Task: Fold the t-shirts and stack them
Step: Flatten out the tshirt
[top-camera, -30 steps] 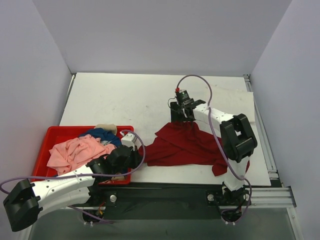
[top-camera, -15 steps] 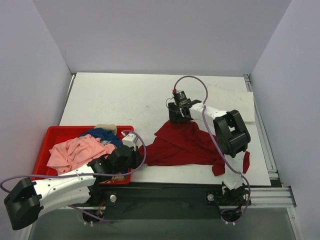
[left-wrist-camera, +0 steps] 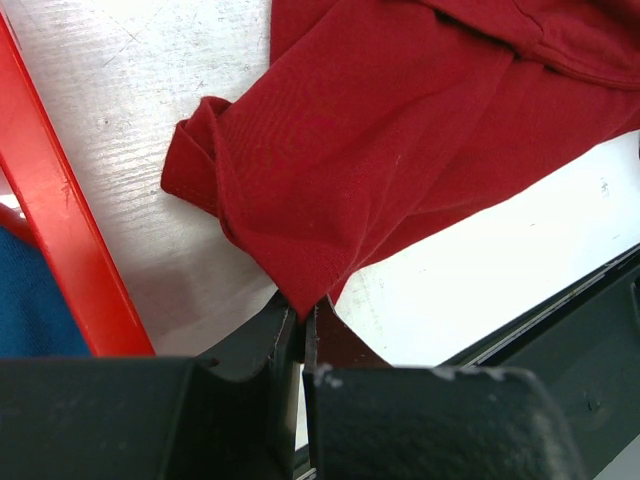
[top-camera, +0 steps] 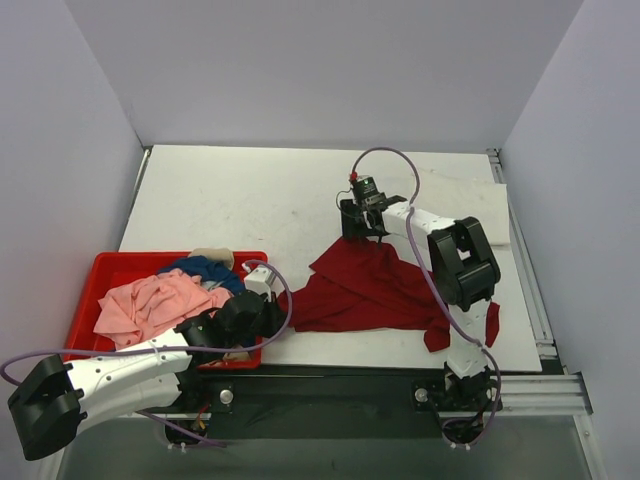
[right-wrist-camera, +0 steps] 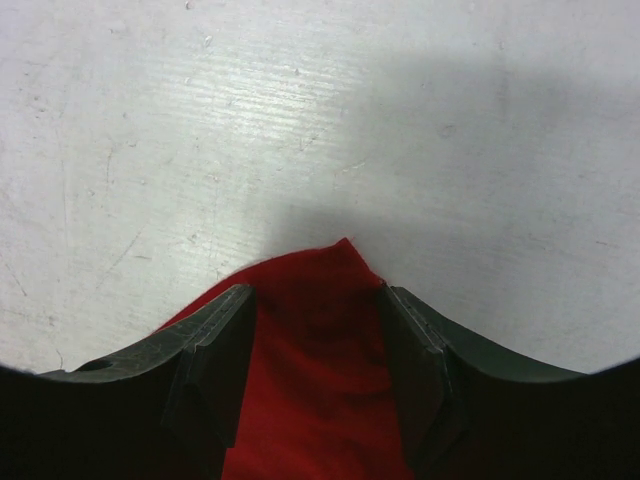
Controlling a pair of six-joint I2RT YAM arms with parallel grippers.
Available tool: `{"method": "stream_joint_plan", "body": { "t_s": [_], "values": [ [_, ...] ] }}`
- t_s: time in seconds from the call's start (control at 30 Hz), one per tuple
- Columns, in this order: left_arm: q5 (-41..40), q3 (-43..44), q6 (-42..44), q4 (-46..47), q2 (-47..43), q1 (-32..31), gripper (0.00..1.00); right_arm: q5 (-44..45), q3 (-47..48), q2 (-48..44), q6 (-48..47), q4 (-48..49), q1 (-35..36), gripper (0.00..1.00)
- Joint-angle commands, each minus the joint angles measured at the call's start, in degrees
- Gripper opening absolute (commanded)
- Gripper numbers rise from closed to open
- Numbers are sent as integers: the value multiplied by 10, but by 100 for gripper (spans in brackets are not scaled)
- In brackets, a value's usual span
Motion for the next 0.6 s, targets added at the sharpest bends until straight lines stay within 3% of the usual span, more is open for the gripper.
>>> {"method": "stream_joint_plan", "body": {
  "t_s": [0.0, 0.37, 0.57],
  "values": [
    [-1, -7, -2, -15, -5, -1, 0, -3, 28, 12, -14, -5, -5, 53],
    [-1, -7, -4, -21, -14, -3, 0, -10, 23, 36, -13, -10, -13, 50],
    [-1, -5, -4, -16, -7, -3, 0, -14, 8, 35, -16, -17, -12, 26]
  ]
}}
